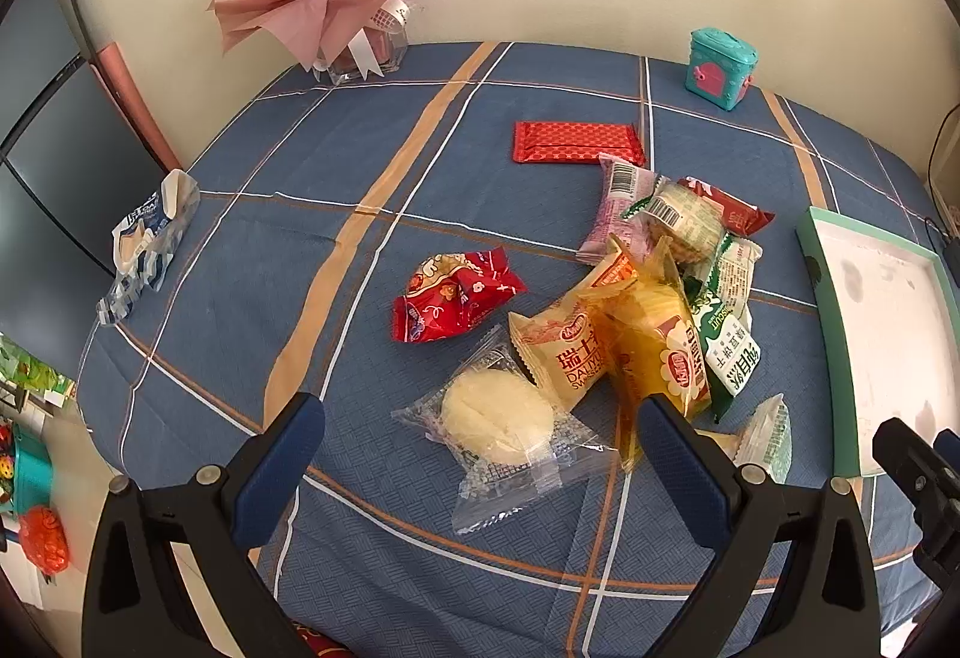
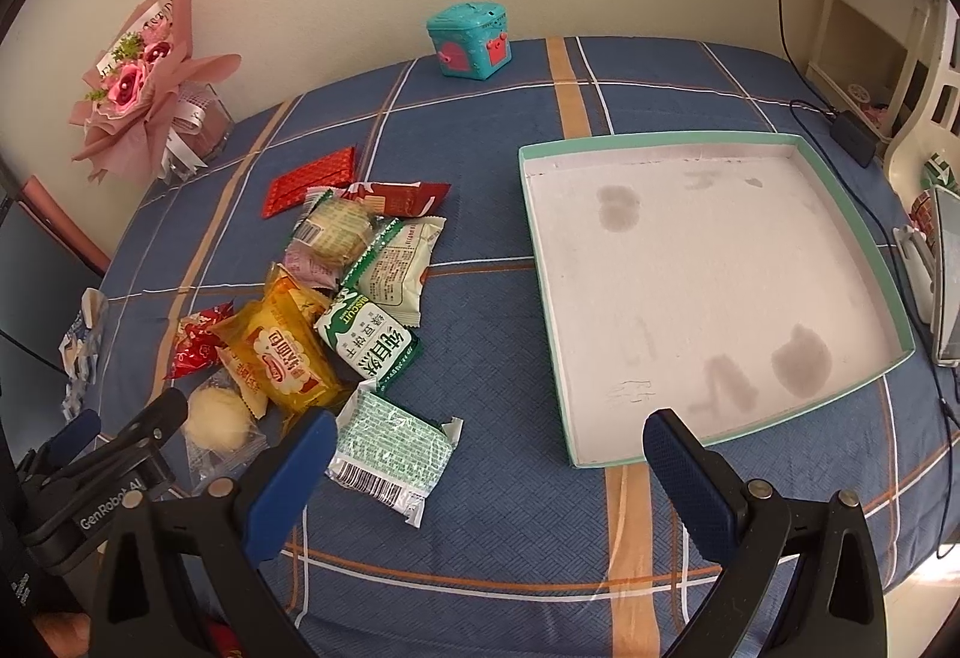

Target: Organize snacks

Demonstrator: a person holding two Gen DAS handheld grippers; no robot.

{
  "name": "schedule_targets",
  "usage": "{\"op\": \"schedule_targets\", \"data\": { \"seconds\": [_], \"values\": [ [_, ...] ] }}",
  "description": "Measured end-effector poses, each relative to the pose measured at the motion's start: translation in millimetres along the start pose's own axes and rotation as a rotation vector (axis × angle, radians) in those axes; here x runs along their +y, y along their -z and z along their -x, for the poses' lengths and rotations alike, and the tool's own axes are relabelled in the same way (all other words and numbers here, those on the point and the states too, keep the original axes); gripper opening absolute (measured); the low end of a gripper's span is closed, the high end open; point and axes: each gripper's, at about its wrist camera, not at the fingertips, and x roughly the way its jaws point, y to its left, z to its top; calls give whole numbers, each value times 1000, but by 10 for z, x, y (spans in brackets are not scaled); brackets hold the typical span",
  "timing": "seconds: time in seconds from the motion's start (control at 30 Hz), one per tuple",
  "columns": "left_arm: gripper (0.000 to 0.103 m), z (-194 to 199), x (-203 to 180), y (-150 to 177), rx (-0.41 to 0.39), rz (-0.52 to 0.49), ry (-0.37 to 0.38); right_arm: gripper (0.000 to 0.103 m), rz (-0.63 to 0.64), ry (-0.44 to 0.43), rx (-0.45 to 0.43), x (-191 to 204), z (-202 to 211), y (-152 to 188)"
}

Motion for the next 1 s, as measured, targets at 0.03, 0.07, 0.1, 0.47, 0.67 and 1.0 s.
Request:
{"op": "schedule_targets", "data": {
  "seconds": [0.03,0.07,0.1,0.47,0.67,1.0],
  "values": [
    [103,3,7,-3,-4,3,1,103,2,-1,2,11,0,0],
    [103,8,17,-7,-7,8,2,103,5,-2,4,23,-5,1],
    [103,8,26,-17,-9,13,6,103,7,-5,8,34,-14,4],
    [103,-301,105,9,112,116,113,103,-8,-74,146,192,-403,106],
    [103,-569,102,92,177,152,156,103,-57,-111,228,225,-686,181],
    [97,-681,208,97,198,248,210,93,-78,-160,230,296,-799,169]
  ]
}}
